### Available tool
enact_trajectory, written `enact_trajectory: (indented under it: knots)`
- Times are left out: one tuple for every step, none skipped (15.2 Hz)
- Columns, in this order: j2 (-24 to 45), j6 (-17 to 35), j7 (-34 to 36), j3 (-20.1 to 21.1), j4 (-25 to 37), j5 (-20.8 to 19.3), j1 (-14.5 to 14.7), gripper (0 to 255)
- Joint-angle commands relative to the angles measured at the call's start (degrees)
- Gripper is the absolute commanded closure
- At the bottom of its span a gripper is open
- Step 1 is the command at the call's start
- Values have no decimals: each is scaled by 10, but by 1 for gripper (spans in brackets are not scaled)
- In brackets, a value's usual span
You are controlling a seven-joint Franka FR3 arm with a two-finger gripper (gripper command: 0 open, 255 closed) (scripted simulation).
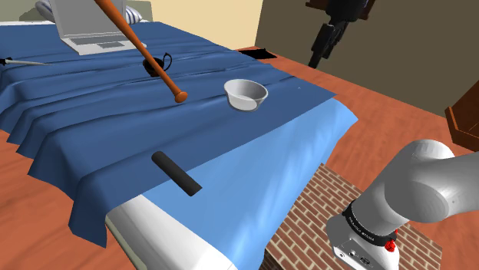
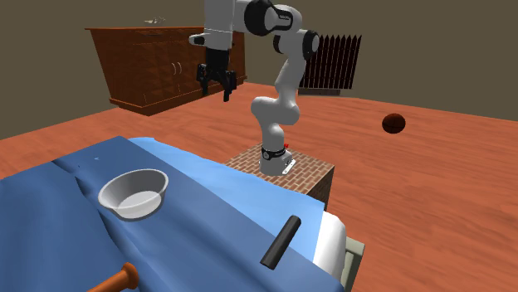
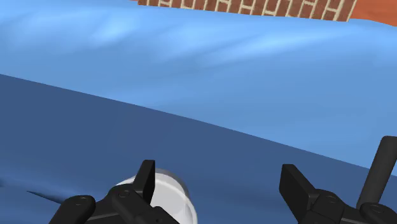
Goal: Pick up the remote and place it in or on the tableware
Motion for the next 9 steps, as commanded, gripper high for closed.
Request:
enact_trajectory:
  knots:
    - [0, 0, 0, 0, 0, 0, 0, 0]
    - [3, 10, 12, 8, -10, 7, 3, 0]
    - [7, 20, 24, 16, -18, 14, 6, 0]
    - [12, 31, 35, 25, -27, 21, 9, 0]
    - [17, 41, 47, 33, -34, 29, 12, 0]
    - [23, 52, 59, 41, -42, 36, 16, 0]
    - [29, 63, 70, 50, -48, 43, 19, 0]
    - [37, 74, 82, 58, -54, 50, 22, 0]
    - [45, 86, 93, 66, -59, 56, 26, 0]
